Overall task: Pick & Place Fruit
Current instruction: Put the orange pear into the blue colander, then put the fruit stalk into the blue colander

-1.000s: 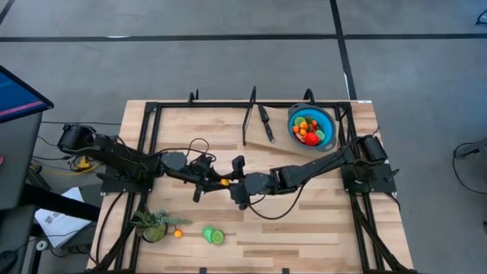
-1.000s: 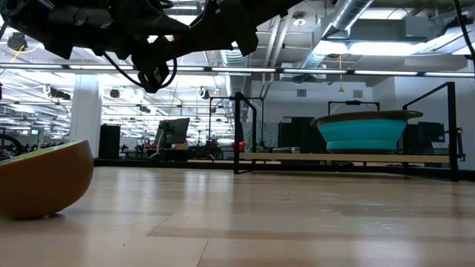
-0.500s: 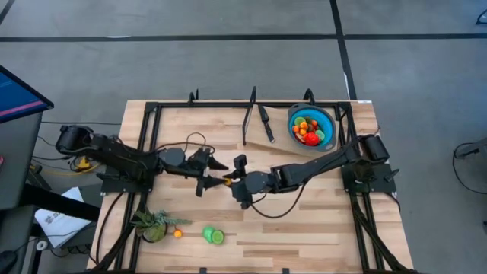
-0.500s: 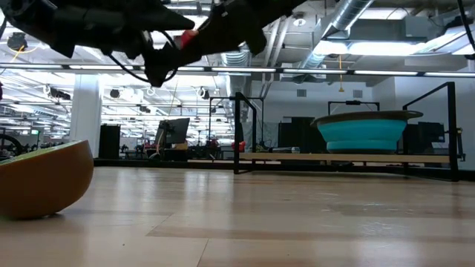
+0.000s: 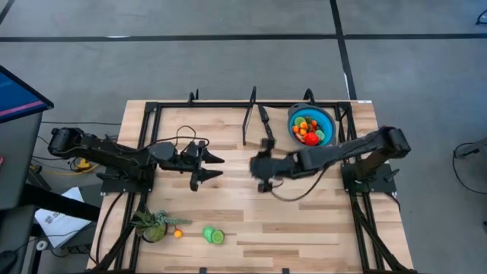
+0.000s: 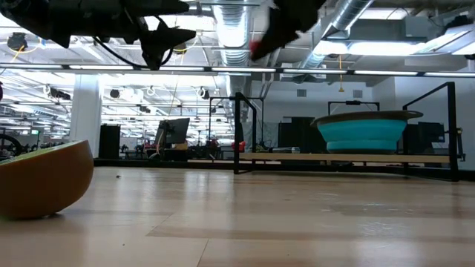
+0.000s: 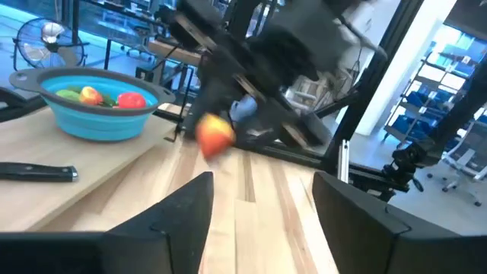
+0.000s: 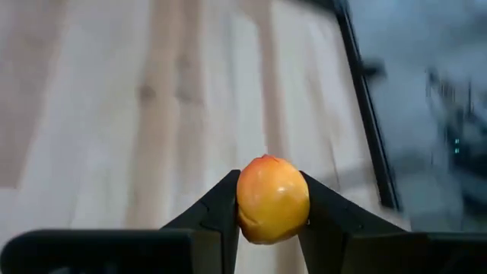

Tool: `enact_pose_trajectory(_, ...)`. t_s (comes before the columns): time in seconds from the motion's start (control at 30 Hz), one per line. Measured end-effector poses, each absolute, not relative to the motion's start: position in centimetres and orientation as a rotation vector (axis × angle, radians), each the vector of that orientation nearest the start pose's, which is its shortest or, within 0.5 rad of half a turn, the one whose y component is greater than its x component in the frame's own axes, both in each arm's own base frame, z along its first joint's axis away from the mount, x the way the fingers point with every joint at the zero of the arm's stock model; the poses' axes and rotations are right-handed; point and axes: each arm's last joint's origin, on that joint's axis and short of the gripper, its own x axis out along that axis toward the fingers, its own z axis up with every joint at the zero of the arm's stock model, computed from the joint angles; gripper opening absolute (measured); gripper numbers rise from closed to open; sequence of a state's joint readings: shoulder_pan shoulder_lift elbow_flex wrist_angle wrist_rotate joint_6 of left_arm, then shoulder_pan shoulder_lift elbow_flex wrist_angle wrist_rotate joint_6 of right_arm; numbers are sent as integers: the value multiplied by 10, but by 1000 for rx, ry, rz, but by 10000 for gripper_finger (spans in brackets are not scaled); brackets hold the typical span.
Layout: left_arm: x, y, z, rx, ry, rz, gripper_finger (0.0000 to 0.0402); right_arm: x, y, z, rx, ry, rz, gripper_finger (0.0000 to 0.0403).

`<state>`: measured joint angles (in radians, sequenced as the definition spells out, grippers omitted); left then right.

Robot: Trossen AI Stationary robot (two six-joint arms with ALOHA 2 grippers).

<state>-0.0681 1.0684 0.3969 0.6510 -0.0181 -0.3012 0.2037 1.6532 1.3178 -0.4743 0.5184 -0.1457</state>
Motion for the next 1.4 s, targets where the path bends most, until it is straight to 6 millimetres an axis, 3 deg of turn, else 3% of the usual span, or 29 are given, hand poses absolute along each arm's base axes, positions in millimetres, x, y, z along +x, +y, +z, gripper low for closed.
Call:
enact_pose_trajectory(0.3, 219, -15, 226, -286, 39, -49, 189, 300, -15, 287, -114, 1077, -585, 97)
enact_pose_trajectory(0.57, 218, -15, 222, -285, 77, -46, 176, 276, -78, 275, 17, 1292, -816, 97)
enact_pose_trajectory(0.73, 218, -15, 222, -288, 84, -47, 175, 264, -105, 275, 81, 1324, -902, 97)
enact_pose_trajectory(0.93, 218, -15, 220, -287, 105, -44, 172, 252, -121, 275, 99, 1400, -923, 125)
enact_pose_trajectory(1.23, 217, -17, 214, -288, 169, -91, 172, 248, -123, 274, 74, 1447, -908, 273)
enact_pose_trajectory(1.4, 215, -19, 204, -217, 281, -168, 172, 247, -110, 276, 44, 1494, -840, 280)
